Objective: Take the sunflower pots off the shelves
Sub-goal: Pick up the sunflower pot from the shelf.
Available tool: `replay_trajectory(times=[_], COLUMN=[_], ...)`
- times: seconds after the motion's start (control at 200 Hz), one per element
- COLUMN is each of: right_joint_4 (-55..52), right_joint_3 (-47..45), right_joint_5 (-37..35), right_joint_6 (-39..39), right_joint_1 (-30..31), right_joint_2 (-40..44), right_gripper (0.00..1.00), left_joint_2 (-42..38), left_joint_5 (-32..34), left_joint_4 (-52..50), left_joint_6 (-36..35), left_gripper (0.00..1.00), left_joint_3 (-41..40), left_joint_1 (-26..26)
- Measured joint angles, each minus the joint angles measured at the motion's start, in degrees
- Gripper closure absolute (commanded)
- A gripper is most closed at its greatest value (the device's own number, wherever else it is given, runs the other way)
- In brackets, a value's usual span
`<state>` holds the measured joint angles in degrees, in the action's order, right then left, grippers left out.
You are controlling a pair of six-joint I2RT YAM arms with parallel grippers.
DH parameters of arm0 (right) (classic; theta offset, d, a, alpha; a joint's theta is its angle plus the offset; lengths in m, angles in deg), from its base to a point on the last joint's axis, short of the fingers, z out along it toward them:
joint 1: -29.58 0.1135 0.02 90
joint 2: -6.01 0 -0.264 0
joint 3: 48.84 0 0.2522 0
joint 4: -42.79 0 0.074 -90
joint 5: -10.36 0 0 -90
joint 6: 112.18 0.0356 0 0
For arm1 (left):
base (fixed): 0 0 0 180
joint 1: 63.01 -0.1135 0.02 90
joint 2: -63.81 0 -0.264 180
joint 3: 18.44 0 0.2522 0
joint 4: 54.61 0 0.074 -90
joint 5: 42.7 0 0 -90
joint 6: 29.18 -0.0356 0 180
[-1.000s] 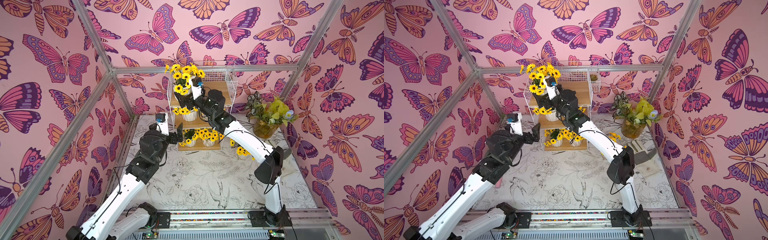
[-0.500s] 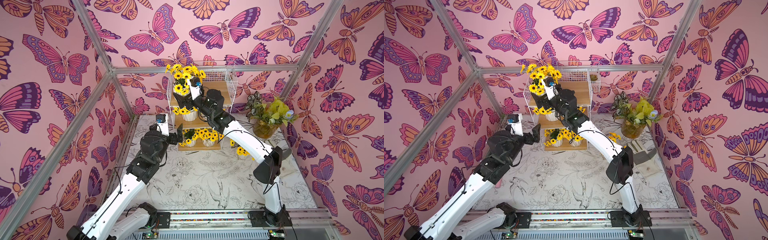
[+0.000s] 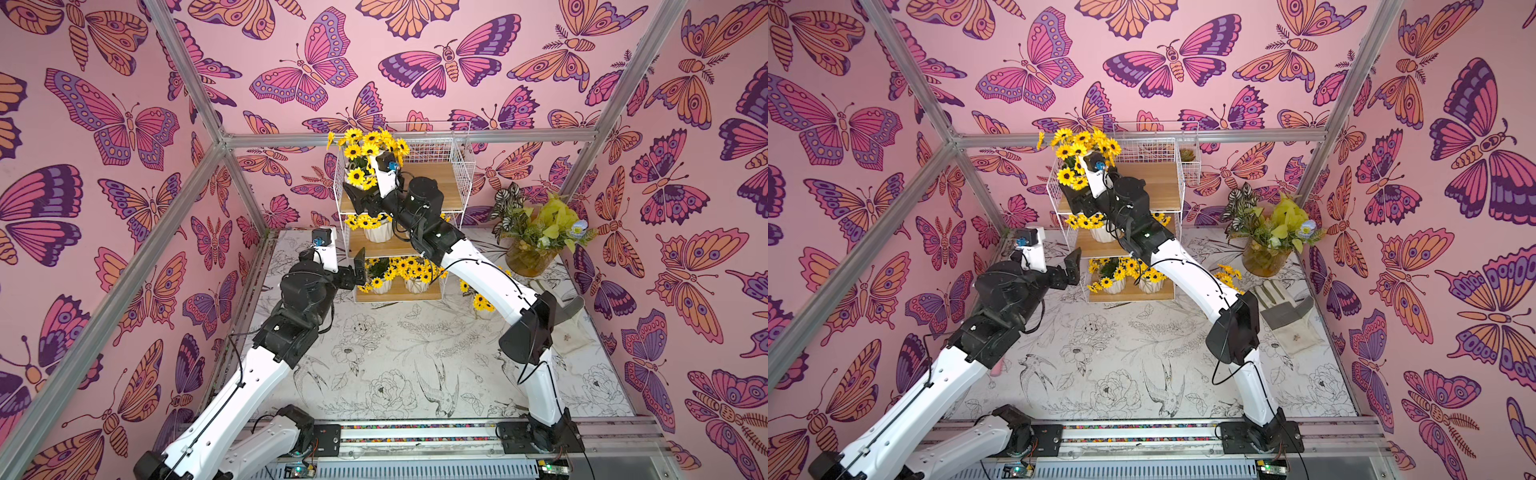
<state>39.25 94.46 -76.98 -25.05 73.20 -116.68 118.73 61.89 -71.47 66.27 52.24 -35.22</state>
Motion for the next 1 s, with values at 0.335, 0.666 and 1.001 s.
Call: replay_trajectory(times=[0.335, 0.666, 1.001], right_joint_4=[3.06, 5.95, 7.23], right_joint_3=[-11.76, -29.29, -44.09], right_joint_5=[0.57, 3.06, 4.28], right_joint_6=[0.07, -0.28, -1.77], right_joint_1=[0.0, 0.31, 4.26], right_joint_2=[8.13, 21.77, 31.08], right_gripper=[0.48, 0.52, 0.56], left_joint_2=[-3.19, -5.51, -9.64], left_joint_5=[0.02, -0.2, -0.22], left_joint_4=[-0.2, -2.19, -5.44], left_joint_6=[-0.02, 0.24, 0.87], left_gripper=[0.0, 0.0, 0.0], left_joint_3=[-0.02, -0.07, -0.35], left_joint_1=[-0.09, -0.09, -0.09])
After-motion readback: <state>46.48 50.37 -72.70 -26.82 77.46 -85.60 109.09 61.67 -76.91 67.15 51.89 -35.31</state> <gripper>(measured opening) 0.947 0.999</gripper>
